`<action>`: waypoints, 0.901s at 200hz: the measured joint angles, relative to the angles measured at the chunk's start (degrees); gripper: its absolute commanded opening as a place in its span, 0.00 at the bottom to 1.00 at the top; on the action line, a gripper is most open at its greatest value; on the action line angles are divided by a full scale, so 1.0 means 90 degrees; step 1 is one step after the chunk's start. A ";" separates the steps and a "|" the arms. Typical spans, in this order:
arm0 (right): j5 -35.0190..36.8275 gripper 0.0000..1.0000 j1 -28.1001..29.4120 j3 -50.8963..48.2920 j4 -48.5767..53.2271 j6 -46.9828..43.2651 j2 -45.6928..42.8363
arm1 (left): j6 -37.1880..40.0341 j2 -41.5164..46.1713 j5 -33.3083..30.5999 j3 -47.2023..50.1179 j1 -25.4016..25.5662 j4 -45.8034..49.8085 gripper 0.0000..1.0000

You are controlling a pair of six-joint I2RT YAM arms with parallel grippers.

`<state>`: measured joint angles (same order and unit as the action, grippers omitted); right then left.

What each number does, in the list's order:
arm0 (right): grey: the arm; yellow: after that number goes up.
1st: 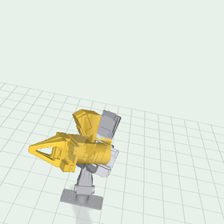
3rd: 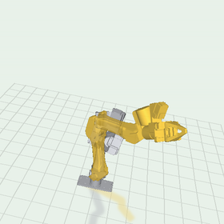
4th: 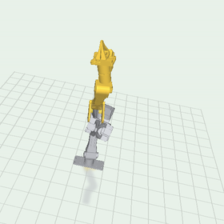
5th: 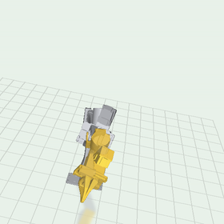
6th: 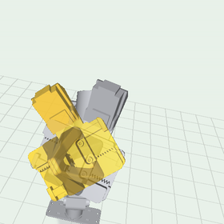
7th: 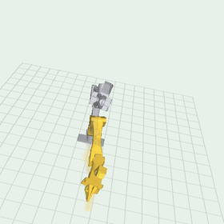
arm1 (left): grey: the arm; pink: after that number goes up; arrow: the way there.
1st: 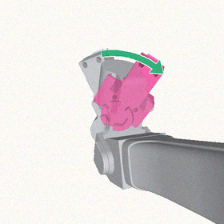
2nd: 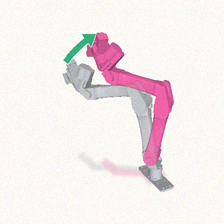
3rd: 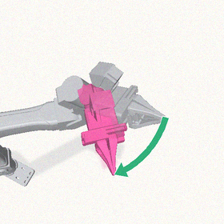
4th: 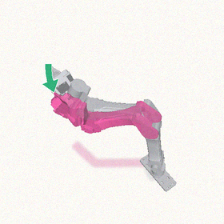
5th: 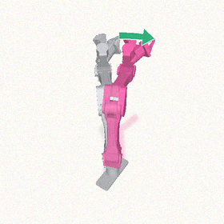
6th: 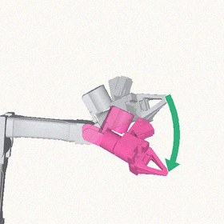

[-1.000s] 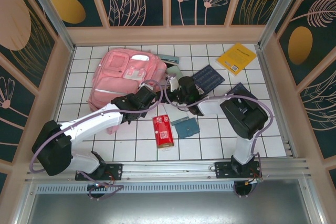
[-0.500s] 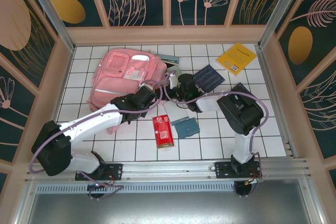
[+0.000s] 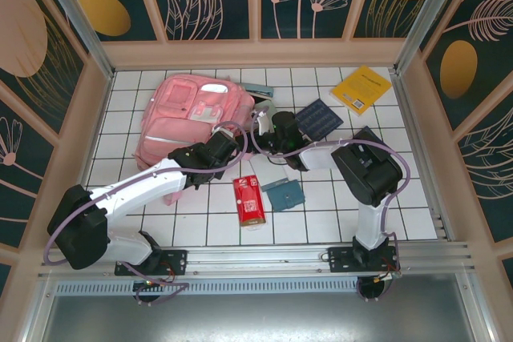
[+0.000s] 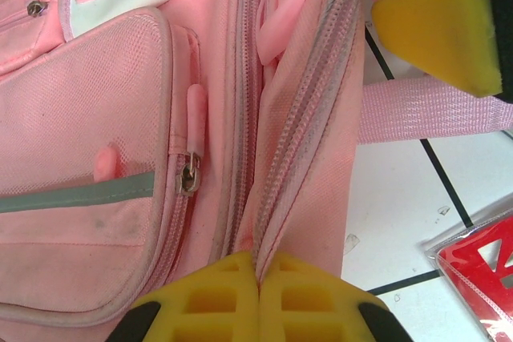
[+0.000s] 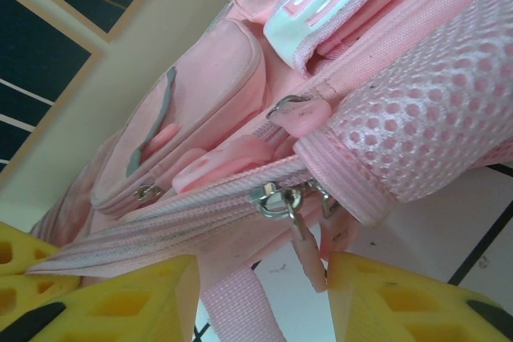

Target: Pack books, pencil case, and school supplies into a backpack

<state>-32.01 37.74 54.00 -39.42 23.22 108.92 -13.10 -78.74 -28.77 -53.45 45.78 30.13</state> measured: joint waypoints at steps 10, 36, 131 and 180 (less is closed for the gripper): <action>-0.0085 0.46 -0.0019 0.0000 -0.0073 0.0058 0.0000 | 0.0000 0.0000 0.0000 0.0000 0.0000 0.0000 0.00; -0.0267 0.43 -0.0075 0.0000 -0.0226 0.0206 0.0000 | 0.0000 0.0000 0.0000 0.0000 0.0000 0.0007 0.00; -0.0097 0.39 -0.0085 0.0172 -0.0092 0.0214 0.0121 | -0.0002 0.0000 0.0024 0.0000 0.0000 0.0010 0.00; 0.0381 0.31 -0.0024 0.0214 -0.0029 0.0041 0.0216 | -0.0002 0.0000 0.0027 0.0000 0.0000 0.0010 0.00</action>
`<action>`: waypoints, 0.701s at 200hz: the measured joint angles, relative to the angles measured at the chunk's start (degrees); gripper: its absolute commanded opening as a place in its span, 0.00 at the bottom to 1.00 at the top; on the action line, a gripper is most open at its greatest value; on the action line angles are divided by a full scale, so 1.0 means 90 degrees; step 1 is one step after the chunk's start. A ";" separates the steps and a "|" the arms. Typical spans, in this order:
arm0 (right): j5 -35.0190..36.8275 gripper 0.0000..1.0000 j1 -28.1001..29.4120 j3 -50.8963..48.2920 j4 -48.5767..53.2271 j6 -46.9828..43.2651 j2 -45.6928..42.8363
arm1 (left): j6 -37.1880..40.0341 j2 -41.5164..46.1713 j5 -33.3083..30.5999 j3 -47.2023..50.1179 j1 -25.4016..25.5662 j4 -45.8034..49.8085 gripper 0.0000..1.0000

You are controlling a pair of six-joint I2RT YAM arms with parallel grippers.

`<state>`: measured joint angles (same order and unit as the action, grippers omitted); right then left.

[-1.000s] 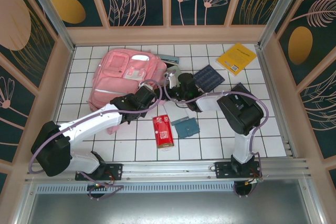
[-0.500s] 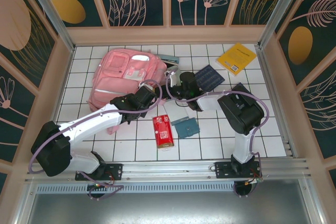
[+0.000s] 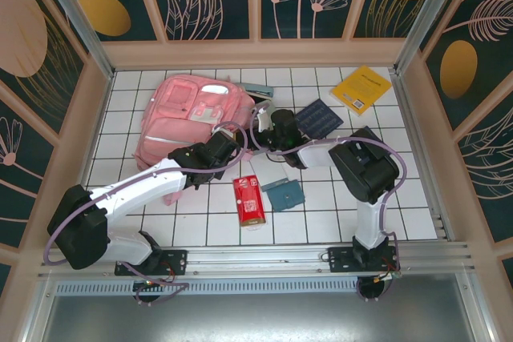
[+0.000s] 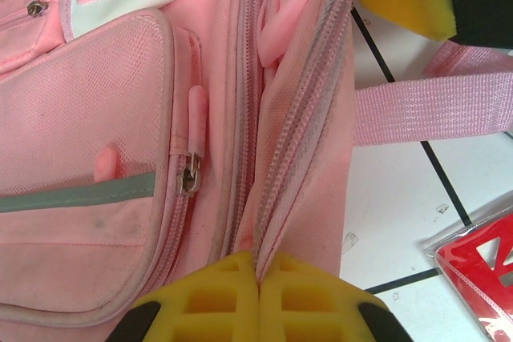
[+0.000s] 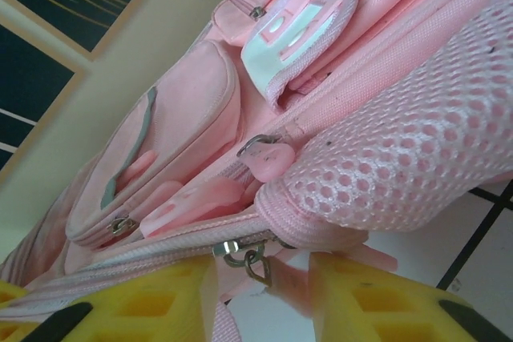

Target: Pack books, pencil case, and school supplies into a backpack

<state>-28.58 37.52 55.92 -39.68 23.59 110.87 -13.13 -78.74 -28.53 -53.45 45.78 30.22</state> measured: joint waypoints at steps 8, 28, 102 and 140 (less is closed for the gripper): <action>0.0066 0.30 0.0017 0.0000 -0.0010 -0.0046 0.0000 | 0.0000 0.0000 0.0000 0.0000 0.0000 0.0000 0.00; 0.0197 0.24 0.0046 0.0000 -0.0056 -0.0087 0.0022 | 0.0000 0.0000 0.0000 0.0000 0.0000 -0.0002 0.00; 0.0651 0.00 0.0243 -0.0148 -0.0243 -0.0384 0.0053 | -0.0056 0.0000 0.0049 0.0000 0.0000 -0.0012 0.00; 0.1010 0.00 0.0381 -0.0483 -0.0248 -0.0605 -0.0199 | -0.0197 -0.0019 0.0189 0.0000 0.0000 -0.0017 0.00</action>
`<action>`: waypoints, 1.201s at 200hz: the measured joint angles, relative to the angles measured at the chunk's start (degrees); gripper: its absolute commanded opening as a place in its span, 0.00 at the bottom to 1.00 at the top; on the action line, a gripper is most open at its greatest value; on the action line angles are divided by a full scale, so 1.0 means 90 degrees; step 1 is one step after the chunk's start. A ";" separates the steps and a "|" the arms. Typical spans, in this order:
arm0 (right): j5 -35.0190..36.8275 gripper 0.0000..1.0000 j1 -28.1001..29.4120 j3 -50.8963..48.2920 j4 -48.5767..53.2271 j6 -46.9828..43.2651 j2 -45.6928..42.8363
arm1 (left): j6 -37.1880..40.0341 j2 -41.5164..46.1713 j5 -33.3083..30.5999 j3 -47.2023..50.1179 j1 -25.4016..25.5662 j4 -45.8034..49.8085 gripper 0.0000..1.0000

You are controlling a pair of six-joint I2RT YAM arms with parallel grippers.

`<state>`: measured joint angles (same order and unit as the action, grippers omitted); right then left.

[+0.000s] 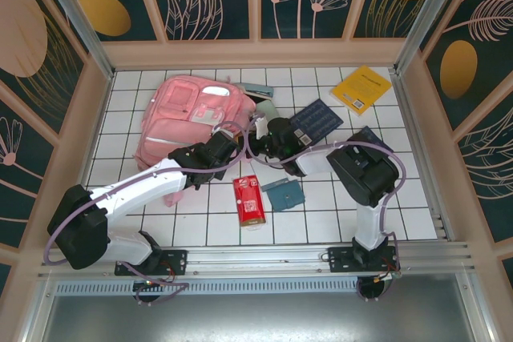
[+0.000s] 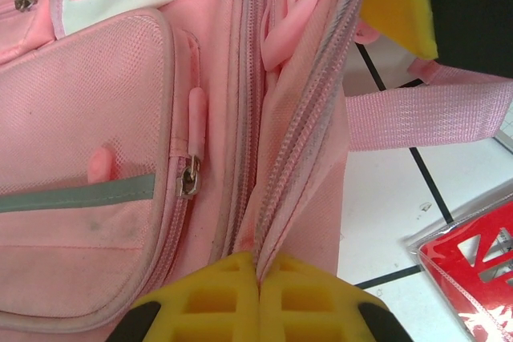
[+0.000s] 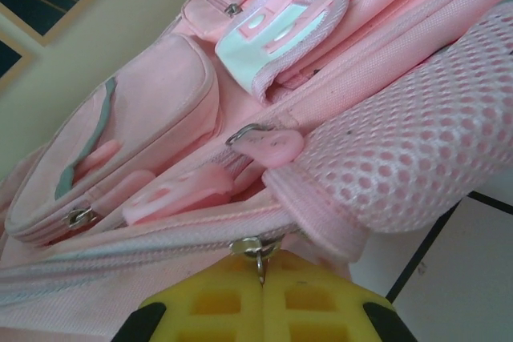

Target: Pack books, pencil case, and school supplies into a backpack

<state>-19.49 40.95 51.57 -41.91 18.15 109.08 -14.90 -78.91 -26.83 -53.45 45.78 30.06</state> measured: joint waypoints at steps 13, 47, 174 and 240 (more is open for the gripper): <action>0.0075 0.00 0.0056 -0.0126 0.0000 -0.0044 -0.0160 | -0.0070 -0.0063 0.0036 0.0000 0.0000 -0.0029 0.00; 0.0231 0.00 0.0267 -0.0393 0.0051 -0.0187 -0.0486 | -0.0243 -0.0308 0.0197 0.0000 0.0002 -0.0194 0.00; 0.0206 0.00 0.0403 -0.0787 0.0049 -0.0316 -0.0614 | -0.1003 -0.0032 0.1693 -0.0673 -0.1498 -0.1479 0.44; 0.0202 0.00 0.0403 -0.0789 0.0002 -0.0313 -0.0612 | -0.0950 -0.2603 0.2293 -0.2276 -0.1596 -0.1797 0.41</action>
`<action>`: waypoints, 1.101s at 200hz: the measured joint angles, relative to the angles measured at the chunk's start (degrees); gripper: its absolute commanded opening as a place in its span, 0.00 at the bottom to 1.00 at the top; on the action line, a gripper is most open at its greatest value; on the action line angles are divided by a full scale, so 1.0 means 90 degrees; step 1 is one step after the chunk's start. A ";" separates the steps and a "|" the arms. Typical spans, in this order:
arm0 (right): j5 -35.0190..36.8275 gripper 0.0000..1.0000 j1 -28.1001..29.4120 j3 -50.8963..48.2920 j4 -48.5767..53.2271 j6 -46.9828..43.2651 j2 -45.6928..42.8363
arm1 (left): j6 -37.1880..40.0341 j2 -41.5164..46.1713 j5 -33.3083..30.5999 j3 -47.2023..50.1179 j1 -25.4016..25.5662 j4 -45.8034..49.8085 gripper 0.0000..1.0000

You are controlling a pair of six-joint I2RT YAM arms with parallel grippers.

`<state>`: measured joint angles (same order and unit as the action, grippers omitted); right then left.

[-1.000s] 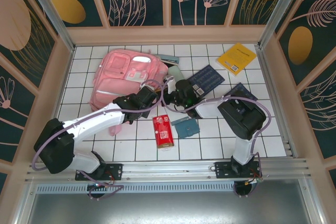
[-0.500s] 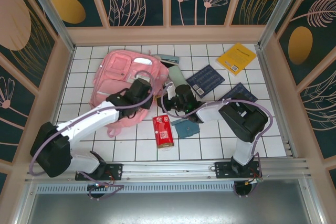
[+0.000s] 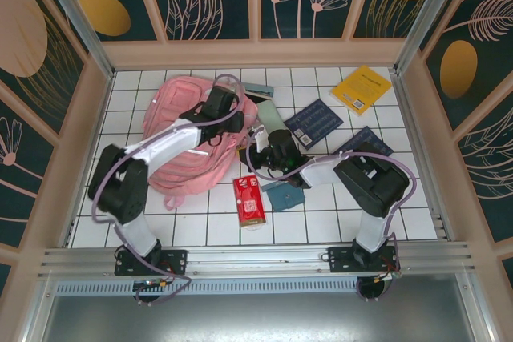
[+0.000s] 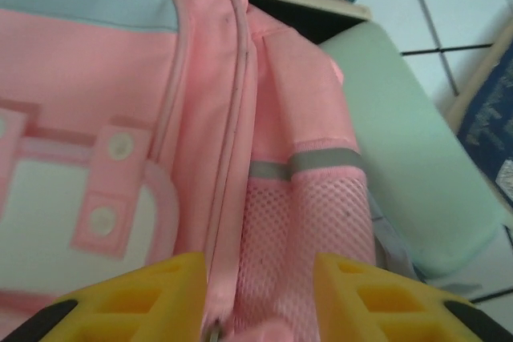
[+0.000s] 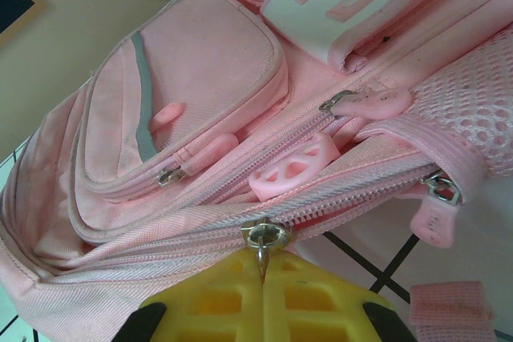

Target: Pack books, pencil case, and school supplies into a backpack

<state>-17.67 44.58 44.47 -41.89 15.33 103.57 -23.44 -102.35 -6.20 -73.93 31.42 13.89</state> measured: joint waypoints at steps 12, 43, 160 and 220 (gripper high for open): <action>-0.0002 0.00 0.0000 0.0000 -0.0017 0.0000 0.0015 | 0.0002 -0.0435 -0.0010 -0.0296 -0.0029 0.0029 0.41; -0.0012 0.00 0.0000 0.0000 -0.0036 -0.0005 0.0078 | -0.0041 -0.1365 -0.0155 -0.0894 -0.0100 0.0194 0.28; 0.0491 0.00 0.0821 0.0333 0.0338 -0.0573 0.0221 | -0.0629 -0.2970 -0.0202 -0.2832 -0.0634 0.0823 0.16; 0.0457 0.00 0.1574 0.1005 0.0393 -0.0675 0.0911 | -0.0828 -0.3551 -0.0199 -0.3844 -0.0780 0.1263 0.16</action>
<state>-13.56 58.74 53.52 -38.35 9.26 111.77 -30.89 -134.30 -7.99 -108.53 24.40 25.26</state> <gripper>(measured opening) 0.049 0.160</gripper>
